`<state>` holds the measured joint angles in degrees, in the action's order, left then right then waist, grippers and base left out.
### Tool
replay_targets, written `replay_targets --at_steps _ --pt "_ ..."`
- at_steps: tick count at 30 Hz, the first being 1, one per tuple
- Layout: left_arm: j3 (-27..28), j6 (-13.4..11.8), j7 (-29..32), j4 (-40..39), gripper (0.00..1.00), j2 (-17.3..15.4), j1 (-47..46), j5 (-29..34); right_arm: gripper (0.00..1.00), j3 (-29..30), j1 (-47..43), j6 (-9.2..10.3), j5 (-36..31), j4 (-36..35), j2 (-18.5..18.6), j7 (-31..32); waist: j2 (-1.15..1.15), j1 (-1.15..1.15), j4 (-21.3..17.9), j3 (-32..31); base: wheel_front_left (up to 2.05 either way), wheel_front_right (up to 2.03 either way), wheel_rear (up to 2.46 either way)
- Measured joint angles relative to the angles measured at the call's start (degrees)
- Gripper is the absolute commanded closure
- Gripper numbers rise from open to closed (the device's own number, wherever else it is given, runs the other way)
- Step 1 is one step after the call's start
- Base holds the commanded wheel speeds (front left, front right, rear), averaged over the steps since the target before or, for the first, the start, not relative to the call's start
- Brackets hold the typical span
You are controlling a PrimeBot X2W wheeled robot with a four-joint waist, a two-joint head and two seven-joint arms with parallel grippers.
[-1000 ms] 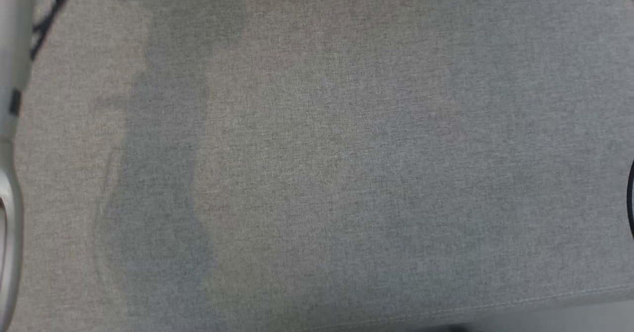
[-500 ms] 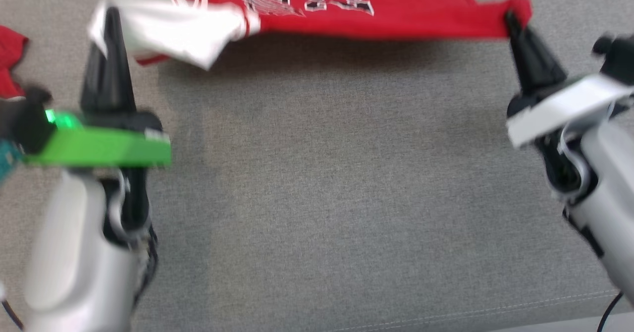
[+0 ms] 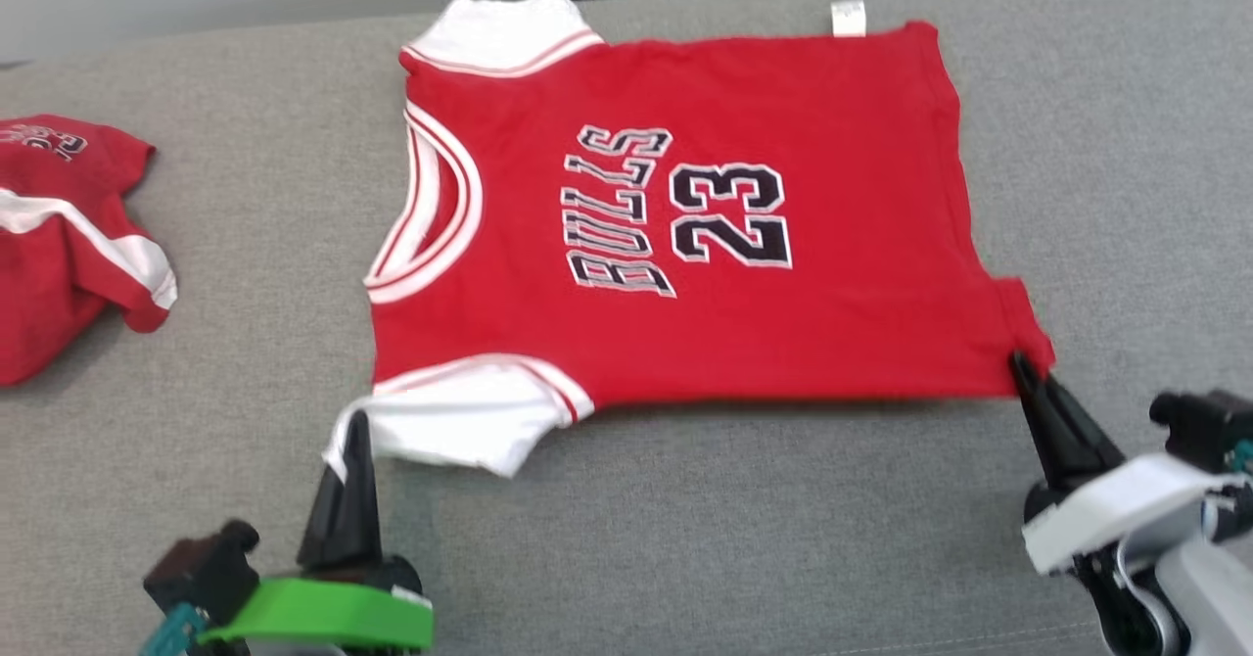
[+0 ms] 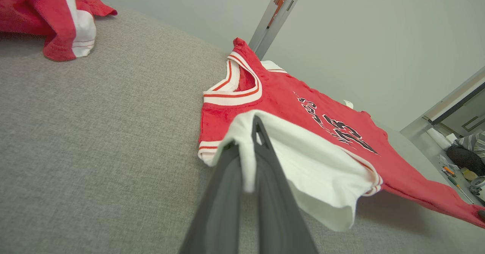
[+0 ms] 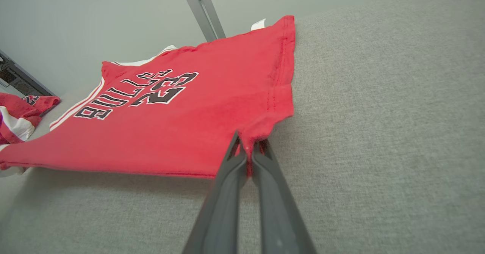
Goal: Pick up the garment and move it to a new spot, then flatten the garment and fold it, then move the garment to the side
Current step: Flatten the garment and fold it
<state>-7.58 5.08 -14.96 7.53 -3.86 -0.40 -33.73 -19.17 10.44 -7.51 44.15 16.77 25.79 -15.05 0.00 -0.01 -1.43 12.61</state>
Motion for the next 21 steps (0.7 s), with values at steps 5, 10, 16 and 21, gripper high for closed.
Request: replay_targets --at_steps 5,10,16,21 --pt "-1.25 0.53 0.0 0.82 1.0 0.74 4.13 1.19 1.0 2.5 -6.38 -0.01 -0.7 -0.01 -0.21 0.0 0.0 0.0 0.49 -2.42 0.0 0.0 0.0" --pt "-2.25 0.96 0.0 2.0 1.0 0.9 4.86 2.21 1.0 4.41 -9.33 -0.01 -0.86 -0.26 -1.22 1.19 0.0 0.0 0.67 -3.73 0.0 0.0 0.0" --pt "-4.42 1.55 0.0 3.86 1.0 0.24 2.85 5.22 1.0 5.36 -8.98 -0.01 -1.87 -1.53 -2.38 2.5 0.0 0.0 -0.36 -4.27 0.0 0.0 0.0" --pt "-6.71 1.98 0.86 6.09 1.0 -3.0 -4.71 6.39 1.0 5.69 -6.27 -0.01 -2.8 -1.72 -2.35 5.0 0.0 0.0 -1.09 -3.94 0.0 0.0 0.0"
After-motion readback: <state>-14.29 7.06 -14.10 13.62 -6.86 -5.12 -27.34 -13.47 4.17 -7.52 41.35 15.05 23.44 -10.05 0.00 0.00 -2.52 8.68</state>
